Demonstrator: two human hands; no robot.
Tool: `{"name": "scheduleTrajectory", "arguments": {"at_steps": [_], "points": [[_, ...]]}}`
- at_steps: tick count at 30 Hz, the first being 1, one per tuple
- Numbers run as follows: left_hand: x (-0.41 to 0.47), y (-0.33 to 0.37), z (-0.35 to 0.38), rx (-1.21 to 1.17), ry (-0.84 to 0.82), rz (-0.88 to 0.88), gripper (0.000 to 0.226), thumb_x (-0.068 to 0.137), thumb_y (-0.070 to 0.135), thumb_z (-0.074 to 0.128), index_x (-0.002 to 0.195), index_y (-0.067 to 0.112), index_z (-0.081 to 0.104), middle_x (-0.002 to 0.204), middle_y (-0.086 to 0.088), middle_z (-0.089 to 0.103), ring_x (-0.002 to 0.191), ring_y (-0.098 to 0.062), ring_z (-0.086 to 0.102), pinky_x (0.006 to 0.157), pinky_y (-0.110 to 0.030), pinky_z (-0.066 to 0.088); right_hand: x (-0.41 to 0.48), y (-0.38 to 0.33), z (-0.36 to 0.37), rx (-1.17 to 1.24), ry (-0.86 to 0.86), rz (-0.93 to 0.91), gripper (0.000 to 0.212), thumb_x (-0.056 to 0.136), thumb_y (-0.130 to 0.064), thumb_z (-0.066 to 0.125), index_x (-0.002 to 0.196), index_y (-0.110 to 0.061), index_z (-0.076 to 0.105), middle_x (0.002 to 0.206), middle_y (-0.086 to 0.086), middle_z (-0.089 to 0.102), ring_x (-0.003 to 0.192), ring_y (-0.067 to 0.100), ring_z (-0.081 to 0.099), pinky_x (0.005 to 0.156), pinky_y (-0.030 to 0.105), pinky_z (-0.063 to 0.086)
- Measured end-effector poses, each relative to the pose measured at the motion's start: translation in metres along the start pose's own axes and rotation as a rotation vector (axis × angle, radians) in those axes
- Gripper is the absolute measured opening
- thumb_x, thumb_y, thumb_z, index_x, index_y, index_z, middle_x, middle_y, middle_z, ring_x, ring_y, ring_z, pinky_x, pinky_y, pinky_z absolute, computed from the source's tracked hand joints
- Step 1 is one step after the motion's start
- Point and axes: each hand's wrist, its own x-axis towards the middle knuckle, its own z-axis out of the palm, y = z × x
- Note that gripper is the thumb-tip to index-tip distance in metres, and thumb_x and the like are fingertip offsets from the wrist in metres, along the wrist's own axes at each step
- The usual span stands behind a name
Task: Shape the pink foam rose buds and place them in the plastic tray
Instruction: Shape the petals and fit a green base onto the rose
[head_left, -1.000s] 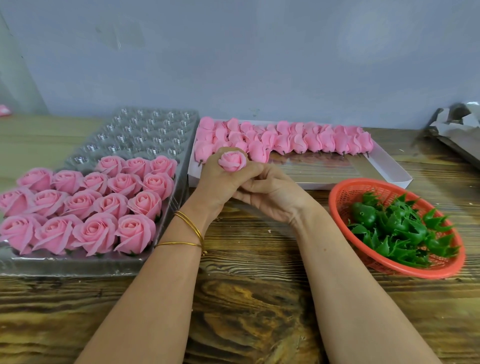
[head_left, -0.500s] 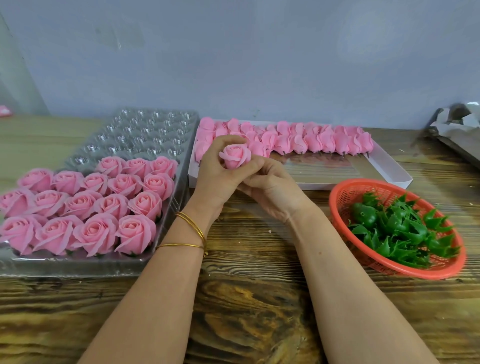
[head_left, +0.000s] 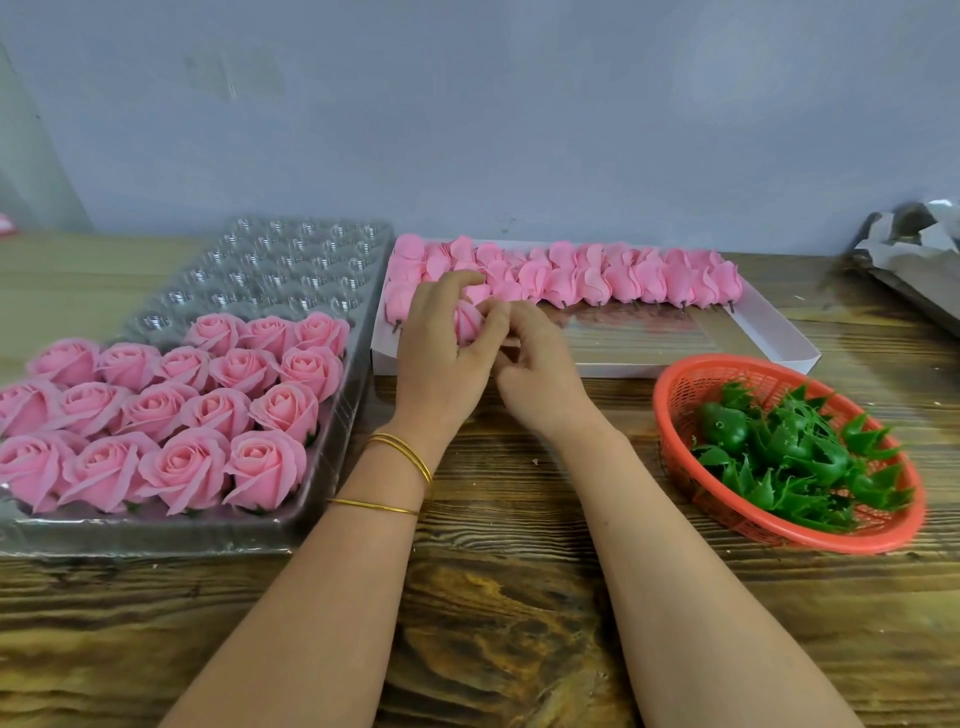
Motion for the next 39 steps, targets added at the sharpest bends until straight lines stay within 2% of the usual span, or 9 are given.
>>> {"name": "scheduleTrajectory", "arguments": {"at_steps": [6,10,15,18,20,26,32,36,39], "points": [[-0.0016,-0.0016,0.0011,0.116,-0.048,-0.037,0.021,0.096,0.018,0.051,0.114,0.011,0.059,0.108,-0.007,0.054,0.083,-0.005,0.043,0.081,-0.023,0.039,-0.0001,0.0011,0.0006,-0.102,-0.031,-0.070,0.029,0.079,0.013,0.052,0.101,0.000,0.066,0.098,0.018,0.058,0.090,0.028,0.054,0.083,0.047,0.046],[-0.0018,-0.0007,0.0001,0.155,-0.068,-0.046,0.017,0.096,0.017,0.050,0.105,0.008,0.060,0.102,-0.008,0.054,0.085,-0.014,0.048,0.080,-0.031,0.042,-0.0009,-0.0001,0.0005,-0.101,-0.024,-0.089,0.021,0.087,0.005,0.056,0.102,-0.004,0.068,0.096,0.017,0.060,0.089,0.026,0.054,0.084,0.042,0.046],[-0.0019,0.0011,-0.0008,0.197,-0.094,-0.065,0.018,0.094,0.021,0.050,0.100,0.009,0.063,0.099,-0.007,0.056,0.089,-0.020,0.052,0.078,-0.034,0.043,-0.0007,-0.0005,0.0024,-0.037,-0.013,-0.059,0.016,0.093,-0.007,0.060,0.105,-0.002,0.068,0.100,0.015,0.068,0.096,0.027,0.061,0.088,0.044,0.049],[-0.0015,0.0013,-0.0019,0.216,-0.114,-0.078,0.016,0.091,0.021,0.054,0.100,0.010,0.063,0.100,-0.007,0.056,0.090,-0.023,0.054,0.078,-0.038,0.044,-0.0013,0.0001,0.0032,0.060,-0.017,-0.002,0.016,0.089,-0.001,0.062,0.104,-0.005,0.064,0.101,0.009,0.068,0.097,0.024,0.065,0.090,0.043,0.053],[-0.0013,0.0016,-0.0022,0.237,-0.123,-0.088,0.015,0.089,0.021,0.055,0.098,0.010,0.062,0.098,-0.007,0.056,0.089,-0.025,0.053,0.077,-0.039,0.044,-0.0015,0.0005,0.0028,0.107,-0.010,0.022,0.028,0.083,0.005,0.061,0.105,-0.012,0.057,0.098,0.001,0.065,0.097,0.021,0.064,0.090,0.040,0.053],[0.0005,0.0031,-0.0021,0.228,-0.137,-0.107,0.015,0.088,0.014,0.057,0.099,0.007,0.065,0.099,-0.010,0.056,0.090,-0.025,0.053,0.080,-0.035,0.042,-0.0014,0.0017,0.0059,0.139,0.023,0.038,0.029,0.073,-0.017,0.054,0.100,-0.013,0.048,0.089,-0.010,0.056,0.086,0.007,0.057,0.076,0.027,0.049],[0.0006,0.0039,-0.0015,0.216,-0.130,-0.110,0.013,0.087,0.011,0.057,0.096,0.005,0.065,0.099,-0.011,0.056,0.088,-0.023,0.052,0.079,-0.033,0.040,0.0000,0.0086,0.0057,0.140,0.024,0.030,0.030,0.081,0.012,0.054,0.096,-0.013,0.047,0.087,-0.011,0.054,0.078,-0.004,0.054,0.075,0.026,0.047],[0.0016,0.0031,-0.0019,0.210,-0.110,-0.110,0.007,0.086,0.008,0.056,0.086,0.003,0.060,0.093,-0.013,0.054,0.081,-0.019,0.046,0.068,-0.024,0.029,0.0018,0.0082,0.0061,0.154,0.032,0.037,0.038,0.083,0.012,0.054,0.088,-0.025,0.045,0.089,-0.006,0.054,0.077,0.003,0.054,0.069,0.022,0.046],[0.0028,0.0024,-0.0014,0.216,-0.101,-0.121,0.005,0.086,0.007,0.056,0.084,0.003,0.059,0.092,-0.013,0.053,0.079,-0.019,0.044,0.067,-0.024,0.027,0.0017,0.0074,0.0042,0.184,0.020,0.054,0.039,0.082,0.013,0.054,0.089,-0.025,0.047,0.088,-0.006,0.054,0.072,-0.002,0.053,0.067,0.020,0.046]]}}
